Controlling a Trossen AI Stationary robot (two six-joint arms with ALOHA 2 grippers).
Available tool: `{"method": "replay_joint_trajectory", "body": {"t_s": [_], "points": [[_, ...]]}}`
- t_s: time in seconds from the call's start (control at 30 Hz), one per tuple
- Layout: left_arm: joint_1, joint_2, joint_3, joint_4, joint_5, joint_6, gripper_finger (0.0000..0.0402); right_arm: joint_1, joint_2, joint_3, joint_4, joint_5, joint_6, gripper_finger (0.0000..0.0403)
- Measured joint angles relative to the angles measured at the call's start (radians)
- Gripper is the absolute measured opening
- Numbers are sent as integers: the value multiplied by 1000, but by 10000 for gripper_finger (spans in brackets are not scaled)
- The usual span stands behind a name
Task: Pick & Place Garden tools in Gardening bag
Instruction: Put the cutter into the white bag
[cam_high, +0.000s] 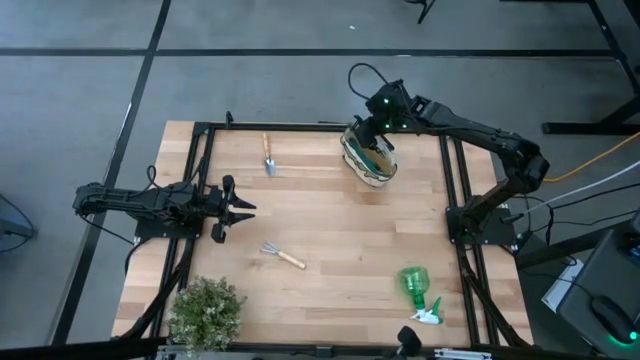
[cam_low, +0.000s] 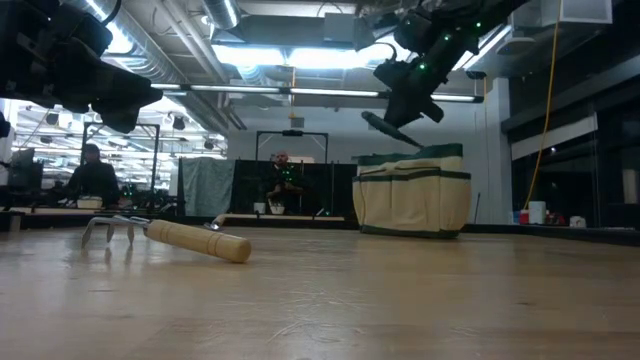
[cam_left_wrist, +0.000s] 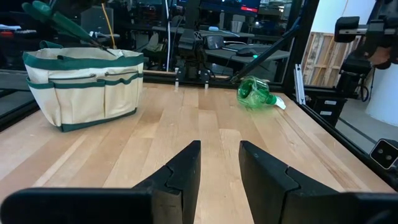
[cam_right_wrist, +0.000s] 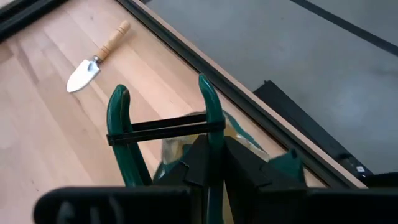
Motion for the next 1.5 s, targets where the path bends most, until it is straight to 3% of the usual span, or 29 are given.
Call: {"method": "replay_joint_trajectory", "body": {"t_s": [0.43,1.5], "points": [[0,0,0,0,0,0,106,37,-1,-11,-46,145,-2,37],[0,0,0,0,0,0,106,33,-1,-11,-81,100,43,56]]}}
